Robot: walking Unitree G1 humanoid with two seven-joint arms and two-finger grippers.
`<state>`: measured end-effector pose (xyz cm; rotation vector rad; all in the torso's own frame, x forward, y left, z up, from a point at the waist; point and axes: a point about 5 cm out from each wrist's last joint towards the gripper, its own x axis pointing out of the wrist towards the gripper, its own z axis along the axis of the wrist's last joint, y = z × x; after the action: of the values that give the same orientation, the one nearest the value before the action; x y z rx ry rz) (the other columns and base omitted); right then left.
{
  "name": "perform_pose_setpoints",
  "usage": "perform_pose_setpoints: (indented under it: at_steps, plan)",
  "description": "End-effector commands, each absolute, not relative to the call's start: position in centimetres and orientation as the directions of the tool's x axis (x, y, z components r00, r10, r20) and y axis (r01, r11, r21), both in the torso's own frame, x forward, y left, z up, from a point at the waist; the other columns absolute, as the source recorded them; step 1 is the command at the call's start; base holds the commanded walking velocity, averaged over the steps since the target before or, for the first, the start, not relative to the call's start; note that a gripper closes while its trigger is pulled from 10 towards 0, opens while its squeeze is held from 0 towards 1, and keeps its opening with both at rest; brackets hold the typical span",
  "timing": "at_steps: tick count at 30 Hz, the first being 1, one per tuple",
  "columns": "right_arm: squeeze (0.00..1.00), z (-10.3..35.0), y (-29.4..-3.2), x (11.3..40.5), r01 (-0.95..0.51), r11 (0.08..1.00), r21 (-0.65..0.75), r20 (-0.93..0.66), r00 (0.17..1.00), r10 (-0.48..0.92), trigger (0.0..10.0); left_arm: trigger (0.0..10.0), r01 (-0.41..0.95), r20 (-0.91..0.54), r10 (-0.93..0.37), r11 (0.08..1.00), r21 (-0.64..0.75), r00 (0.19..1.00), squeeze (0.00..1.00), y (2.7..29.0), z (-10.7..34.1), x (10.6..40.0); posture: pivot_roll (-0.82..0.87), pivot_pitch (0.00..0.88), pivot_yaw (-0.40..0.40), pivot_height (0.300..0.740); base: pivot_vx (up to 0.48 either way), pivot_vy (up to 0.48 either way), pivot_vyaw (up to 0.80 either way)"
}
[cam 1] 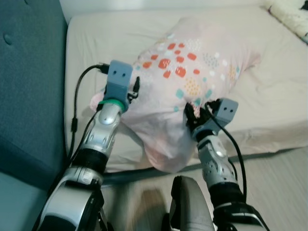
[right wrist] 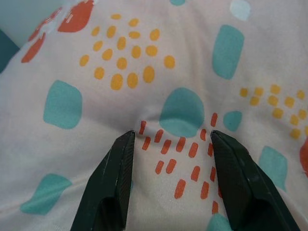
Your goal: Clean up the room
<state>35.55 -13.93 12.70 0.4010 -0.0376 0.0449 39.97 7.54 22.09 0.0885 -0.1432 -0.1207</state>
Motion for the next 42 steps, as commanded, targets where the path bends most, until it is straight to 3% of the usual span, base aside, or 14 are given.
perform_pose_setpoints:
  at_steps: [1,2,3,4,20,21,22,28,31,35,36,37,38,42]
  plan:
    - [0.43,10.9,-13.8,35.1,-0.02,0.914,0.406,-0.037,0.999,0.038,10.0,10.0,0.076,0.049,-0.08,0.993,0.088,0.996,1.0,7.6,20.2,40.0,-0.07,0.1,0.028,0.527,0.0,0.0,0.0]
    - [0.77,10.1,-14.0,34.9,0.018,0.924,0.381,-0.091,0.996,0.019,10.0,10.0,0.073,0.031,-0.075,0.995,0.07,0.997,1.0,7.1,20.4,40.2,-0.08,0.101,0.03,0.527,0.0,0.0,0.0]
    - [0.77,10.1,-14.0,34.9,0.018,0.924,0.381,-0.091,0.996,0.019,10.0,10.0,0.073,0.031,-0.075,0.995,0.07,0.997,1.0,7.1,20.4,40.2,-0.08,0.101,0.03,0.527,0.0,0.0,0.0]
    - [0.95,8.8,-14.8,34.5,0.104,0.934,0.342,-0.179,0.983,-0.044,10.0,10.0,0.106,-0.001,-0.106,0.994,0.023,0.994,1.0,6.2,20.7,40.5,-0.09,0.102,0.033,0.527,0.0,0.0,0.0]
    - [1.0,5.9,-20.5,32.1,0.425,0.861,0.281,-0.312,0.888,-0.337,10.0,10.0,0.135,0.007,-0.135,0.989,-0.064,0.991,1.0,6.2,23.5,41.7,-0.11,0.117,0.05,0.527,0.0,0.0,0.0]
    - [1.0,5.6,-21.2,31.7,0.46,0.845,0.272,-0.324,0.871,-0.369,10.0,10.0,0.126,0.024,-0.125,0.992,-0.027,0.992,0.8,6.6,24.0,41.8,-0.11,0.118,0.05,0.527,0.0,0.0,0.0]
    - [1.0,5.5,-21.9,31.4,0.489,0.829,0.27,-0.331,0.856,-0.397,10.0,10.0,0.112,0.041,-0.113,0.994,0.009,0.993,0.0,7.1,24.4,42.0,-0.11,0.119,0.051,0.527,0.0,0.0,0.0]
    - [1.0,5.8,-23.2,31.3,0.521,0.808,0.275,-0.317,0.842,-0.436,10.0,10.0,0.077,0.027,-0.081,0.989,0.126,0.996,0.0,8.2,24.2,42.2,-0.11,0.121,0.056,0.527,0.0,0.0,0.0]
    - [1.0,6.1,-23.0,31.5,0.51,0.811,0.285,-0.305,0.851,-0.428,10.0,10.0,0.165,-0.132,-0.139,0.961,0.222,0.982,0.0,7.7,21.7,41.9,-0.12,0.121,0.052,0.527,0.0,0.0,0.0]
    - [1.0,6.2,-22.7,31.6,0.497,0.817,0.291,-0.298,0.859,-0.417,10.0,10.0,0.228,-0.227,-0.184,0.956,0.186,0.956,0.0,7.4,20.2,41.6,-0.12,0.121,0.052,0.527,0.0,0.0,0.0]
    - [0.49,7.1,-21.9,32.1,0.429,0.845,0.32,-0.235,0.9,-0.368,10.0,10.0,0.222,-0.24,-0.176,0.958,0.18,0.955,0.0,7.4,19.8,41.5,-0.12,0.124,0.054,0.527,0.0,0.0,0.0]
    - [0.49,7.1,-21.9,32.1,0.429,0.845,0.32,-0.235,0.9,-0.368,10.0,10.0,0.222,-0.24,-0.176,0.958,0.18,0.955,0.0,7.4,19.8,41.5,-0.12,0.124,0.054,0.527,0.0,0.0,0.0]
    - [0.0,7.8,-21.3,32.4,0.376,0.863,0.338,-0.186,0.925,-0.331,10.0,10.0,0.217,-0.247,-0.169,0.96,0.178,0.954,0.0,7.5,19.5,41.4,-0.12,0.124,0.054,0.527,0.0,0.0,0.0]
    - [0.0,12.7,-18.1,33.3,0.072,0.934,0.35,0.127,0.984,-0.123,10.0,10.0,0.206,-0.221,-0.176,0.971,0.12,0.959,0.0,7.3,19.6,41.4,-0.12,0.125,0.055,0.527,0.0,0.0,0.0]
